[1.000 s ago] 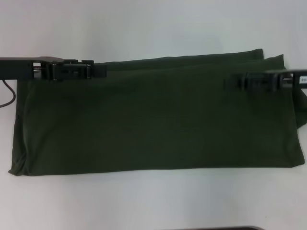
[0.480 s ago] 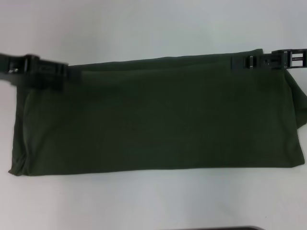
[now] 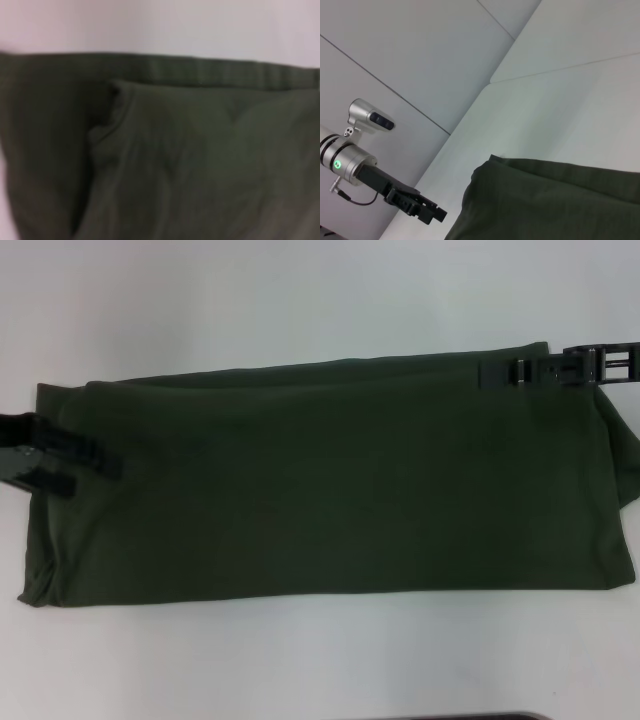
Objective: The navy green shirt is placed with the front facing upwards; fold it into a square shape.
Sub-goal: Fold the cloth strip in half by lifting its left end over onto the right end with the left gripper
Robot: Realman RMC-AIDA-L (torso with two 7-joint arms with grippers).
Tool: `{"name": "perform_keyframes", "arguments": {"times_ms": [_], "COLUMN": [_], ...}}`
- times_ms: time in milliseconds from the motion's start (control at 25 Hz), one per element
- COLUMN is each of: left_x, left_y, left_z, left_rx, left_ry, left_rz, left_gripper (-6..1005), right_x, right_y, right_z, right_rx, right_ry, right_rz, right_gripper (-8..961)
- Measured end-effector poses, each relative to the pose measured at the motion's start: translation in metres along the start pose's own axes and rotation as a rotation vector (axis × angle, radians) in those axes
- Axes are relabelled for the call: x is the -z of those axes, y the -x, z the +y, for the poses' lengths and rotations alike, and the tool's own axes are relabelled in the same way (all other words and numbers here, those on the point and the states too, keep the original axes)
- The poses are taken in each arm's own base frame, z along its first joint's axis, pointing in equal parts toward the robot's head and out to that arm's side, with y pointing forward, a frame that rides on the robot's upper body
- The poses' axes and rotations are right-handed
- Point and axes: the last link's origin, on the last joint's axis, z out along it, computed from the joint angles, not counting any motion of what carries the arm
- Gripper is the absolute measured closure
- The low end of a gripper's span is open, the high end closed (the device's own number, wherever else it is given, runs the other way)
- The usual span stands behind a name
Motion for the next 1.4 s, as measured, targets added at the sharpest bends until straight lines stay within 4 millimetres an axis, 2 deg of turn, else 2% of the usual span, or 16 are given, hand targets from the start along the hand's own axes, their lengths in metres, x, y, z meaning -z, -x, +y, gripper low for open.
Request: {"name": "perform_keyframes", "arguments": {"times_ms": [440,800,1400], "left_x": [-0.002,-0.005,-0.016], "left_y": [-0.013,-0.009,-0.007], "left_z": [-0.017,-0.026,-0.030], "left_rx": [-0.004,0.028,0.074], "left_ry": [-0.205,-0.268,-0.277], "left_rz": [-0.003,-0.041,-0.038], "left_gripper": [142,142,142], "right_x": [-0.002,0.000,0.002], "right_y": [-0.001,-0.002,-0.001], "right_z": [0.000,-0.001,-0.002], "right_rx": [-0.002,-0.009,-0.021], "right_ry": [0.002,-0.005,-0.007], "right_rz": [-0.003,-0.013,-0.014], "right_gripper": [26,26,26]}}
